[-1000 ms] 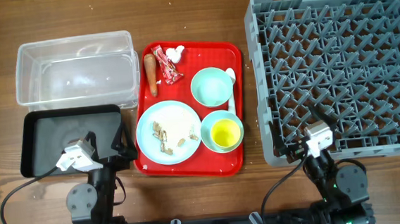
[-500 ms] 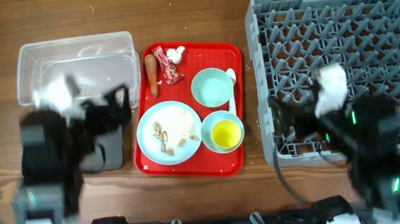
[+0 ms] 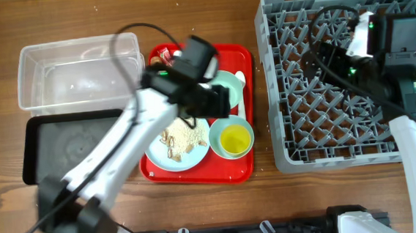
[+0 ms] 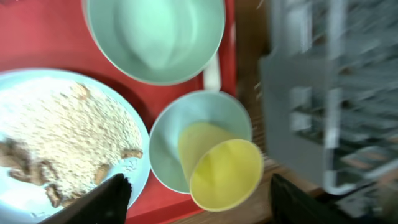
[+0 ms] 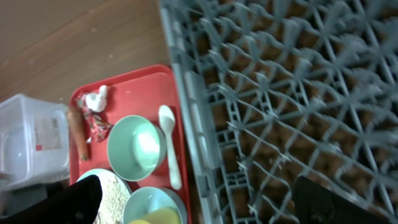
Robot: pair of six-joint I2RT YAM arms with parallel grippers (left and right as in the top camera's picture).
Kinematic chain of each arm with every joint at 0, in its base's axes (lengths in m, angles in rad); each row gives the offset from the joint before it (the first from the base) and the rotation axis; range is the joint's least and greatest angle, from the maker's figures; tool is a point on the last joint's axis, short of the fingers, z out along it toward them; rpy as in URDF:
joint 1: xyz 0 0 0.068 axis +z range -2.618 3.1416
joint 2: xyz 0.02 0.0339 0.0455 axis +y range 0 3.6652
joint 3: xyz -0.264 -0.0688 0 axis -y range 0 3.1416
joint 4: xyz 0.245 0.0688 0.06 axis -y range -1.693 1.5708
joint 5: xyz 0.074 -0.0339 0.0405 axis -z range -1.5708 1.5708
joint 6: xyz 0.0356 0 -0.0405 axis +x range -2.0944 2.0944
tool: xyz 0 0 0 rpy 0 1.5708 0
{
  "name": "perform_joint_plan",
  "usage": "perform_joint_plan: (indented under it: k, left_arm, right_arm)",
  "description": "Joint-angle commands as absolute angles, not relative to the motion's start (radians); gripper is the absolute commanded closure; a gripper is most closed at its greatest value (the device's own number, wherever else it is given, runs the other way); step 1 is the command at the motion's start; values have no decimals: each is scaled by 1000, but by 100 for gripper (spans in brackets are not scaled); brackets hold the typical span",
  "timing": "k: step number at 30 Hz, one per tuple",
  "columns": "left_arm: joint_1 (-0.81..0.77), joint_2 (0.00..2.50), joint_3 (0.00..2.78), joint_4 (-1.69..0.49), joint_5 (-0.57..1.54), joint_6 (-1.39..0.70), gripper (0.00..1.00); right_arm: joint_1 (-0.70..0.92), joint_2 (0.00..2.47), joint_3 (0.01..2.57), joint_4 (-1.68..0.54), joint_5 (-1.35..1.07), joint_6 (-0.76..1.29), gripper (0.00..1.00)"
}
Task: Sort waste into correct bins and load items into the dishwasher rack
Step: 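Grasp the yellow cup with the left gripper and lift it, then hand the yellow cup from the left gripper to the right gripper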
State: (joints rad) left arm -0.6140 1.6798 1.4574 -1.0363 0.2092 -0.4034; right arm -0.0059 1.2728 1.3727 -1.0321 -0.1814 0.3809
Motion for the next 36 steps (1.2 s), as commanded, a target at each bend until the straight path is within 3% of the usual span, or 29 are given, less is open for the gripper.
perform_joint_plan:
  k: [1,6,8,10,13,19,21,24,28,32,36]
  left_arm:
    - [-706,1818,1457,-1056,121,-368,37]
    - [-739,1863,1457,-1071,109,-317,40]
    - [-738,1866,1446,-1065,68,-317,46]
    - [-738,1867,1396,-1023,27,-318,62]
    - [-738,1867,1370,-999,25,-322,96]
    - [-698,1732,1526,-1145,138,-347,96]
    - [-640,1650,1577,-1147,175,-348,96]
    - [-407,1570,1579,-1028,635,-348,96]
    - [-178,1599,1578,-989,1138,-343,96]
    - [-135,1604,1578,-981,1348,-291,96]
    - [-157,1604,1578,-975,1409,-289,96]
  right_arm:
    - [-33,1272,1391,-1061,-157,418,0]
    - [-33,1273,1391,-1077,-154,392,0]
    - [-33,1273,1391,-1078,-154,393,0]
    - [-33,1273,1391,-1078,-154,393,0]
    - [-32,1273,1391,-1078,-158,394,0]
    - [-32,1272,1391,-1070,-172,393,1]
    - [-32,1272,1391,-1032,-306,316,5]
    - [-32,1272,1391,-876,-801,134,12]
    - [-21,1275,1390,-677,-1111,111,16]
    - [66,1278,1390,-536,-1192,104,10]
    - [171,1301,1390,-456,-1198,104,9]
